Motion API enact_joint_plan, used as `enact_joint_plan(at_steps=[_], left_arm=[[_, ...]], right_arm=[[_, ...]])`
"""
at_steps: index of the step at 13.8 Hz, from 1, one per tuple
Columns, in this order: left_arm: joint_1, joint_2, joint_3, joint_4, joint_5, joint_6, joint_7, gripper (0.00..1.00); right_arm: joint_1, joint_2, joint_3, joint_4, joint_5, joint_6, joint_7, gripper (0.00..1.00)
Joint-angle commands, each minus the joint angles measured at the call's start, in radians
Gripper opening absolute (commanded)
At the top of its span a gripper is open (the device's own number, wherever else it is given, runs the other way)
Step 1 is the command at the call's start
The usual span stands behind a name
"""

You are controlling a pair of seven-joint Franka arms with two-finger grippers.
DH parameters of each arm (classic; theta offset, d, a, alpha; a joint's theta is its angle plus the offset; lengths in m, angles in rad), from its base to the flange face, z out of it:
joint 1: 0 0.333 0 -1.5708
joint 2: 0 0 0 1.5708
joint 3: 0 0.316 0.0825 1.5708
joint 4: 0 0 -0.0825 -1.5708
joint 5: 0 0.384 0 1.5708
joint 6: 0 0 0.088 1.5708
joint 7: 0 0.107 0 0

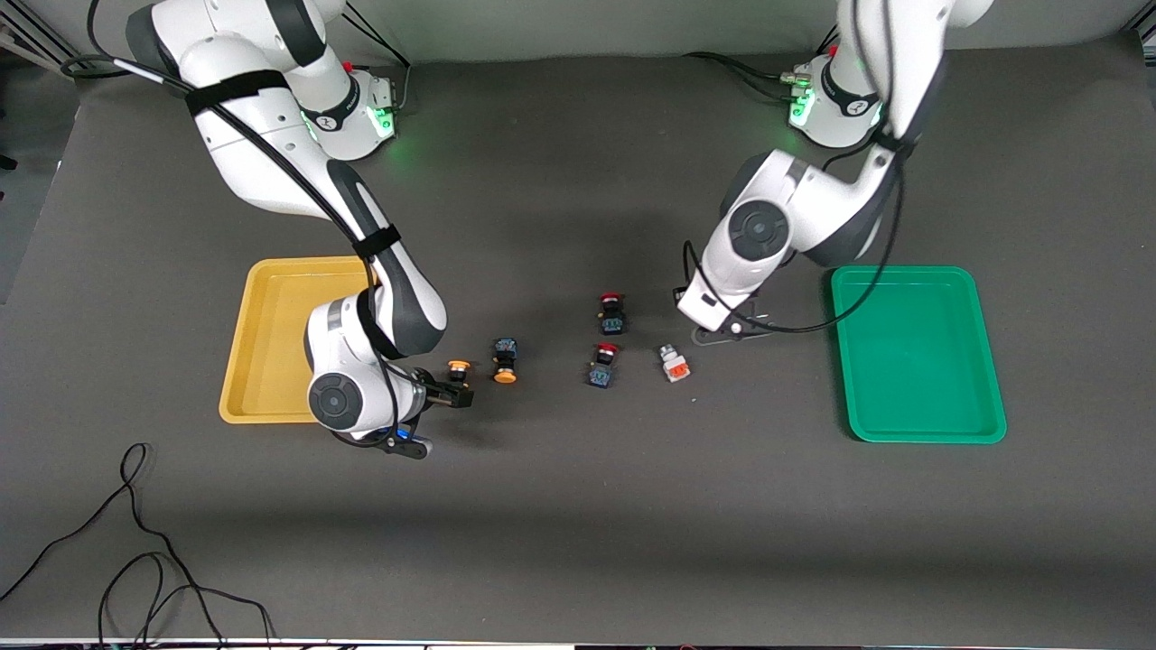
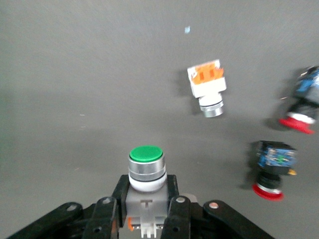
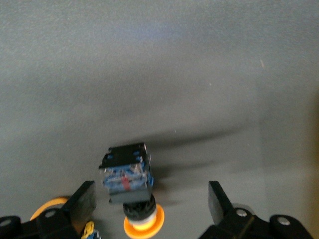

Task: Place green and yellow buttons in trays
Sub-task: 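Grasp the green button with the left gripper while the right gripper grasps an orange button, then carry the green button to the green tray while the right gripper carries orange button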

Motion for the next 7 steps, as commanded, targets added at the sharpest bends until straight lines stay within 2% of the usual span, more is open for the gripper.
enact_joint_plan(at_steps=[1, 2, 3, 5, 6, 7], left_arm=[[0.024, -0.054, -0.005, 0.199, -0.024, -0.268, -0.016, 0.19], [0.038, -0.054, -0.004, 0.282, -0.032, -0.356, -0.009, 0.19], [0.061, -0.054, -0.004, 0.333, -0.032, -0.41, 0.001, 0.19], [0.13, -0.075, -0.004, 0.35, -0.031, -0.464, 0.106, 0.19], [0.174, -0.081, -0.002, 0.347, -0.029, -0.484, 0.158, 0.19], [0.222, -0.086, -0.002, 0.347, -0.023, -0.502, 0.219, 0.19]], right_arm=[[0.022, 0.022, -0.011, 0.008, 0.017, 0.032, 0.022, 1.0], [0.025, 0.03, -0.011, 0.009, 0.019, 0.033, 0.022, 0.99], [0.025, 0.031, -0.011, 0.008, 0.017, 0.038, 0.022, 0.87], [0.024, 0.036, -0.011, 0.008, 0.013, 0.038, 0.016, 0.25], [0.025, 0.036, -0.011, 0.009, 0.01, 0.038, 0.013, 0.0], [0.025, 0.027, -0.011, 0.009, 0.008, 0.036, 0.013, 0.0]])
